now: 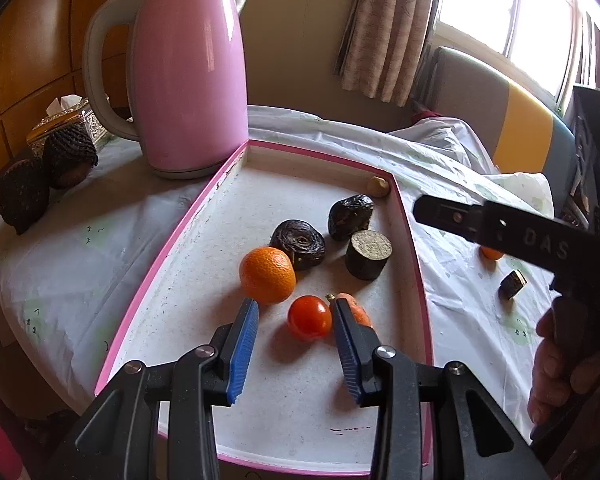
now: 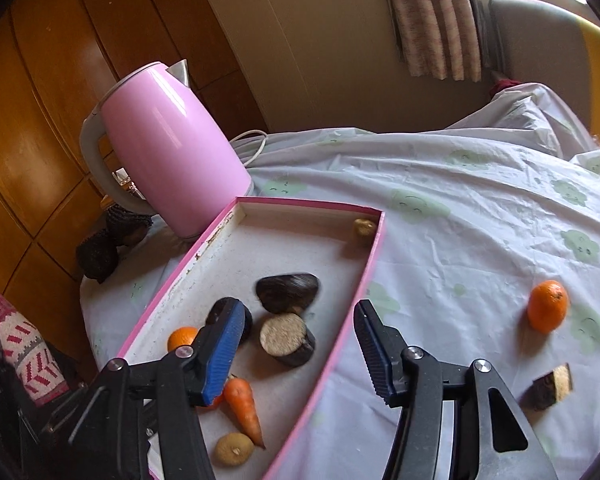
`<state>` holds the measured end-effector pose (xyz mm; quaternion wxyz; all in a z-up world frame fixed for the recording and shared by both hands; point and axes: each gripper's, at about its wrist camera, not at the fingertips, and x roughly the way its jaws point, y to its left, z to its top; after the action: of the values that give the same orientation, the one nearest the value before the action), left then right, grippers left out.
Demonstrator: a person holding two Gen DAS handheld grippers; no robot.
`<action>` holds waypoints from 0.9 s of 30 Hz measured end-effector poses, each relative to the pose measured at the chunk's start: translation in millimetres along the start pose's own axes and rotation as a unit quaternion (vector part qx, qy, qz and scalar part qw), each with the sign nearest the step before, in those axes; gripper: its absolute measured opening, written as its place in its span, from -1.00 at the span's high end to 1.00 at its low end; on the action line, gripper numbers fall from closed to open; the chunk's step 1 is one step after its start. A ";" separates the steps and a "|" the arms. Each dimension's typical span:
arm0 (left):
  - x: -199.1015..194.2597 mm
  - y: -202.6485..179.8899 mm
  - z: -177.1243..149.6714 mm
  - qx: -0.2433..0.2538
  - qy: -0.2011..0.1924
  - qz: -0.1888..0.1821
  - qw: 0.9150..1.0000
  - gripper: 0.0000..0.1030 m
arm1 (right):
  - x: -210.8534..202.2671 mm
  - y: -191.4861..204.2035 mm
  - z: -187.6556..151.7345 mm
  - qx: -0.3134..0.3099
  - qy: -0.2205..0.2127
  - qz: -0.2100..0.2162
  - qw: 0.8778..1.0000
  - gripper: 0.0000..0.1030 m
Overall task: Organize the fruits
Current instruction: 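Carry the dark fruit into the tray and open the right tool, then grasp the remaining cut tuber piece with the left tool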
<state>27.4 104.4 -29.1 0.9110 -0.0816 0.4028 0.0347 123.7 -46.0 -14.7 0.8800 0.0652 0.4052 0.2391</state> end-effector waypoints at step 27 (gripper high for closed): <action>-11.0 -67.7 -6.8 0.087 -0.005 -0.040 0.995 0.25 | -90.0 -108.8 -71.2 0.068 -0.052 -0.216 0.973 -0.32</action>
<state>23.8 36.6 -17.3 0.9172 -0.0180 0.3965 -0.0360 60.5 -189.7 -34.0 0.9243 0.0480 0.3785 0.0115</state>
